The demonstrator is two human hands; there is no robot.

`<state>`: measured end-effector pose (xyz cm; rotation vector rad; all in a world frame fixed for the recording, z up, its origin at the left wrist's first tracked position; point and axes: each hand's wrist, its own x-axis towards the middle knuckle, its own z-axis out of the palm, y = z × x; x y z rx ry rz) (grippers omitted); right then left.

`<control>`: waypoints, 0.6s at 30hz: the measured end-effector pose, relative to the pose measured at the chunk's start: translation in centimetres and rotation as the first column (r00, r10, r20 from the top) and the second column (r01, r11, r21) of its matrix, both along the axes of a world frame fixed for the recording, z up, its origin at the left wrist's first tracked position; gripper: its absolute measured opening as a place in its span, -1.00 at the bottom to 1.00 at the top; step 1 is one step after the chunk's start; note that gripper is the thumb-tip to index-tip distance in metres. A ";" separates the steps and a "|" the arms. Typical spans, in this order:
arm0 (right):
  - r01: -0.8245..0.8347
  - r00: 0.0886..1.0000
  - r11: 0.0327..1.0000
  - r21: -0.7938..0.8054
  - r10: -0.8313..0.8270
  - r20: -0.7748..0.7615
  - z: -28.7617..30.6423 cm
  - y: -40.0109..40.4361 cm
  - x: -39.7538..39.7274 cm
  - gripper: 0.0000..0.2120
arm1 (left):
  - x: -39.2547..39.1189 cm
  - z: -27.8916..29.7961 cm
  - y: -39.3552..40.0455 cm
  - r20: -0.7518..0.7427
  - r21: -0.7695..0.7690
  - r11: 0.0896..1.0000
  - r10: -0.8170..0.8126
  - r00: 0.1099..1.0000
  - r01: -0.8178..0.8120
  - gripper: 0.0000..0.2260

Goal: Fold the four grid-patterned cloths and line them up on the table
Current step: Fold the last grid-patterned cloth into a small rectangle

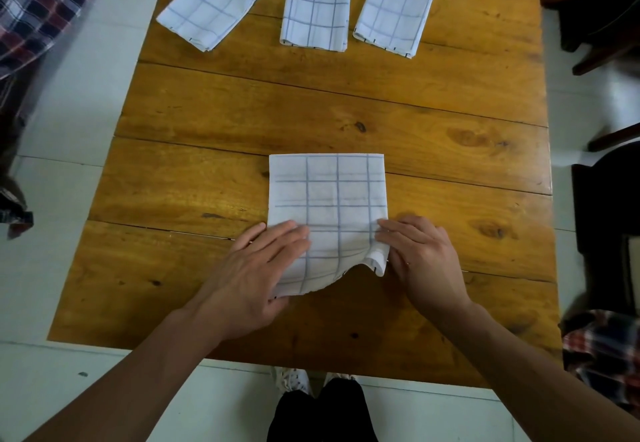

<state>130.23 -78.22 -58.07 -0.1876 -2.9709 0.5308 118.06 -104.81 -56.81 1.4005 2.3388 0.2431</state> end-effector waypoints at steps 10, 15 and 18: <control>0.012 0.998 1.000 -0.016 -0.011 0.059 0.0 0.1 0.0 -0.69 | -0.6 -0.6 -1.2 0.030 0.091 0.994 0.064 0.997 -0.067 -0.34; -0.054 0.998 0.998 0.044 0.053 0.022 -0.1 0.2 -0.2 -0.70 | -1.2 -1.1 -1.1 0.008 0.275 0.953 0.127 0.992 -0.124 -0.74; -0.059 0.997 0.998 0.038 0.061 -0.043 -0.1 0.4 -0.1 -0.82 | -1.4 -1.2 -0.8 0.024 0.307 0.934 0.182 0.983 -0.181 -0.82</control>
